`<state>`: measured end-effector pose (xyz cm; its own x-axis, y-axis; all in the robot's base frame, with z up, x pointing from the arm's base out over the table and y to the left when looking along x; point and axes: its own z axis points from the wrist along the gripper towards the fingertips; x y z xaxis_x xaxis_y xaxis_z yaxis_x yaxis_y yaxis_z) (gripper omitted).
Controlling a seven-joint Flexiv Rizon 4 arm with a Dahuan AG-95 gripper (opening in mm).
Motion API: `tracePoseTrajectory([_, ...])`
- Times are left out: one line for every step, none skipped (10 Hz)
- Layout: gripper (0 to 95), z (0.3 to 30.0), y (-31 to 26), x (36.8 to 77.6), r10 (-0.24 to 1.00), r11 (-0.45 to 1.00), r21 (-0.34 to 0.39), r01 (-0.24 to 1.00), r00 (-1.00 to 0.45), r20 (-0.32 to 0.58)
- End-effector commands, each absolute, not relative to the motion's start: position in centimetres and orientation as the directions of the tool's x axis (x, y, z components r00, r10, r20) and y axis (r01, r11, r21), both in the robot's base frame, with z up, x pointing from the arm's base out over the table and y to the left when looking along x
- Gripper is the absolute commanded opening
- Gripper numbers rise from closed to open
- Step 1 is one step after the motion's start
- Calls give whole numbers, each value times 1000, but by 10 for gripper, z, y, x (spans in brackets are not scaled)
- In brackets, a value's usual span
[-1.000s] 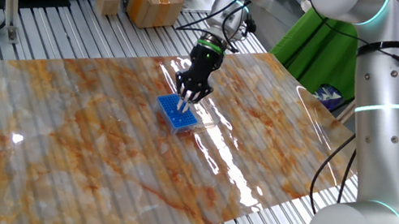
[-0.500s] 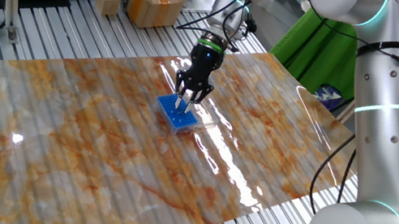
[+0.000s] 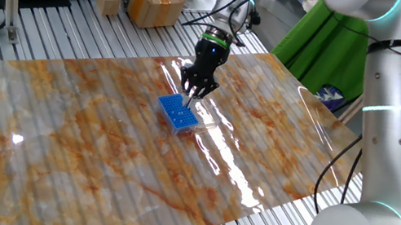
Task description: Insert a small pipette tip into the holder for small pipette tips
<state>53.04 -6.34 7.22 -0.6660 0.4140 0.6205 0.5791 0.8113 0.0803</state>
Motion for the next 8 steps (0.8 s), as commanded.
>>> tracePoseTrajectory([190, 86, -59, 527, 403, 847, 70, 527, -723, 562])
tracePoseTrajectory([190, 93, -55, 525, 397, 863, 69, 501, -756, 521])
tracePoseTrajectory([190, 99, -52, 523, 379, 883, 63, 465, -787, 487])
tracePoseTrajectory([0, 102, -50, 522, 368, 893, 61, 445, -803, 469])
tracePoseTrajectory([0, 107, -44, 520, 324, 919, 72, 389, -844, 428])
tracePoseTrajectory([0, 110, -41, 519, 299, 933, 68, 353, -866, 400])
tracePoseTrajectory([0, 112, -38, 518, 287, 938, 78, 338, -881, 376])
tracePoseTrajectory([0, 114, -35, 518, 270, 943, 92, 318, -900, 341])
